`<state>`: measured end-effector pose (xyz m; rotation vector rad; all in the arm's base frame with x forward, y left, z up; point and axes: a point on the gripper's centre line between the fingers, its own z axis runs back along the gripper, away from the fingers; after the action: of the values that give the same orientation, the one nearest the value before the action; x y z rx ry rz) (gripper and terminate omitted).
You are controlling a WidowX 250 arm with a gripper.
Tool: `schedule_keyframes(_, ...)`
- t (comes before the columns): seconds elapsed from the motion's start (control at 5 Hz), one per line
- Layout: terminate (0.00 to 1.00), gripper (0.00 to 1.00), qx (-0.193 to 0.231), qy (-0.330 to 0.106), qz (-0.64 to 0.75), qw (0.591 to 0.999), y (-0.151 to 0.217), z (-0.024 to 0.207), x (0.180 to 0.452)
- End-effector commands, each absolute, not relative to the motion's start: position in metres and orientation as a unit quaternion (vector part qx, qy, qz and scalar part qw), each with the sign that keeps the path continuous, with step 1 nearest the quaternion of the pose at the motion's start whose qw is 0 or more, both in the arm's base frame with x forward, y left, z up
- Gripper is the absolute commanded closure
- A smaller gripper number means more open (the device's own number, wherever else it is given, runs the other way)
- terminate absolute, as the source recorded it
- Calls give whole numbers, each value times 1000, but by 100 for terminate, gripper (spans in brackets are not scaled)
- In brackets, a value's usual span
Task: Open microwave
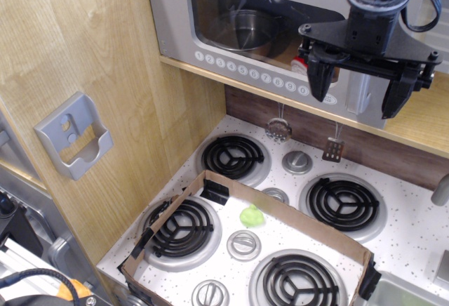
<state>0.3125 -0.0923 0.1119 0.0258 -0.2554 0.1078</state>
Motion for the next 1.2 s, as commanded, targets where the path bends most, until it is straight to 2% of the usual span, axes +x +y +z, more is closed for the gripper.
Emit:
schedule_keyframes(0.0, 0, 0, 20, -157, 58, 986, -91, 123, 337)
schedule_keyframes(0.6, 0, 0, 24, -168, 11, 985, -77, 120, 366)
schedule_keyframes(1.0, 0, 0, 23, -173, 6, 985, -70, 121, 371)
